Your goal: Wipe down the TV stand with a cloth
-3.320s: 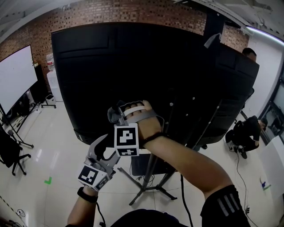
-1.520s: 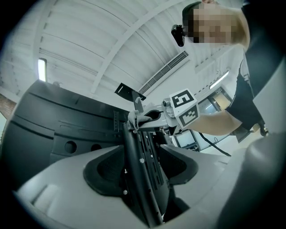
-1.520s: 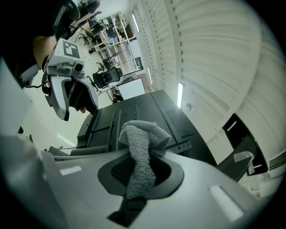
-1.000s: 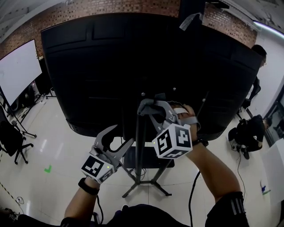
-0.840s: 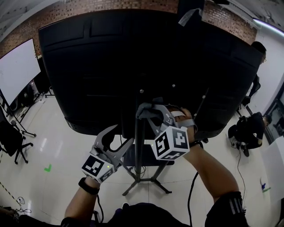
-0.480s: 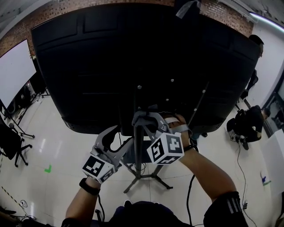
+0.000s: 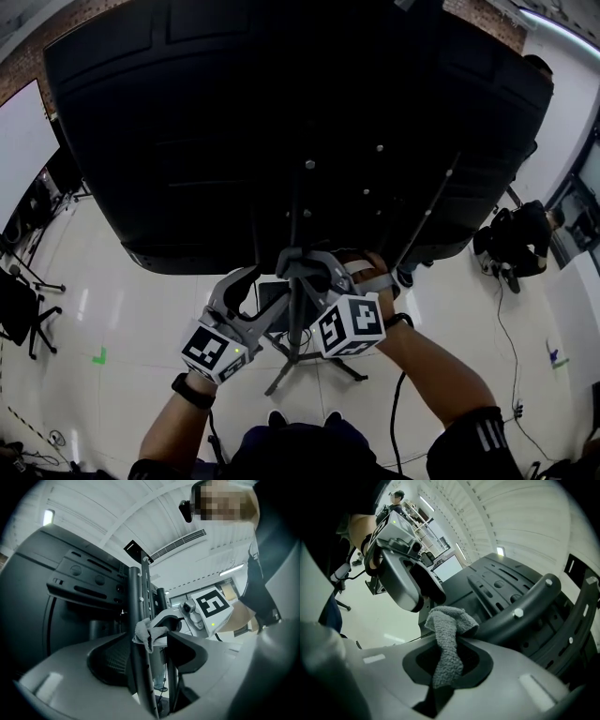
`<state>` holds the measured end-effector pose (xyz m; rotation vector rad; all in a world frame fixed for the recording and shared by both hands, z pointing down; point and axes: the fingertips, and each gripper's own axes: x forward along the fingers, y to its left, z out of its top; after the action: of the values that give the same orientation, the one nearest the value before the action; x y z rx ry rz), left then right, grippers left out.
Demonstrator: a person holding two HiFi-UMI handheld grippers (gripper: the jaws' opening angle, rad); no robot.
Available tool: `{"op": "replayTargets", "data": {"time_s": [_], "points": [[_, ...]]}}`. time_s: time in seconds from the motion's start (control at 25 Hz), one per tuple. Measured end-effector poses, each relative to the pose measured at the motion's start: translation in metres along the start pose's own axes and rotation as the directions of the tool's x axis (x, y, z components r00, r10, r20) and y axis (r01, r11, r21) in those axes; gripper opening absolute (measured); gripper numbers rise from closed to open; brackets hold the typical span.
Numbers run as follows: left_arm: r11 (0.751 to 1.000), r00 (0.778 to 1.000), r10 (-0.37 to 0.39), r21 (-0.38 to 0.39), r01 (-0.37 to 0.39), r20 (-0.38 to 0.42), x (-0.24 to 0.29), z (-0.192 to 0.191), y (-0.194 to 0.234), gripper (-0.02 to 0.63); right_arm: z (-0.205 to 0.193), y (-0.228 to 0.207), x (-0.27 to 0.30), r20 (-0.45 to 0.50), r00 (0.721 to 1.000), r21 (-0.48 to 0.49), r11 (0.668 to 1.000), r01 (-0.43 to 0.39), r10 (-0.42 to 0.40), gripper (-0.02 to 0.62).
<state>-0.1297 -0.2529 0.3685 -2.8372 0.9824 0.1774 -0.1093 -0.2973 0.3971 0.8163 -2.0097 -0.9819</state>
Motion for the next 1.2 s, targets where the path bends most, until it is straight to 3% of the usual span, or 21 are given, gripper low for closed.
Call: {"op": "replayTargets", "data": {"time_s": [0.24, 0.52, 0.8, 1.2], "points": [[0.996, 0.997, -0.055, -0.077, 0.051, -0.059, -0.008, -0.047, 0.003, 0.258, -0.010, 0.035, 0.018, -0.015, 1.000, 0.001, 1.000, -0.008, 0.008, 0.037], [0.989, 0.992, -0.068, -0.137, 0.053, -0.109, -0.009, -0.093, 0.004, 0.258, -0.033, 0.080, 0.034, -0.028, 0.999, -0.028, 0.999, -0.031, 0.031, 0.038], [0.980, 0.988, -0.042, -0.201, 0.011, -0.150, -0.011, -0.139, -0.005, 0.258, -0.059, 0.126, 0.047, -0.019, 0.994, -0.043, 0.993, -0.106, 0.105, 0.038], [0.970, 0.958, -0.022, -0.238, -0.049, -0.287, -0.028, -0.244, -0.025, 0.296, -0.104, 0.233, 0.091, -0.033, 0.974, -0.119, 0.967, -0.227, 0.224, 0.038]]}}
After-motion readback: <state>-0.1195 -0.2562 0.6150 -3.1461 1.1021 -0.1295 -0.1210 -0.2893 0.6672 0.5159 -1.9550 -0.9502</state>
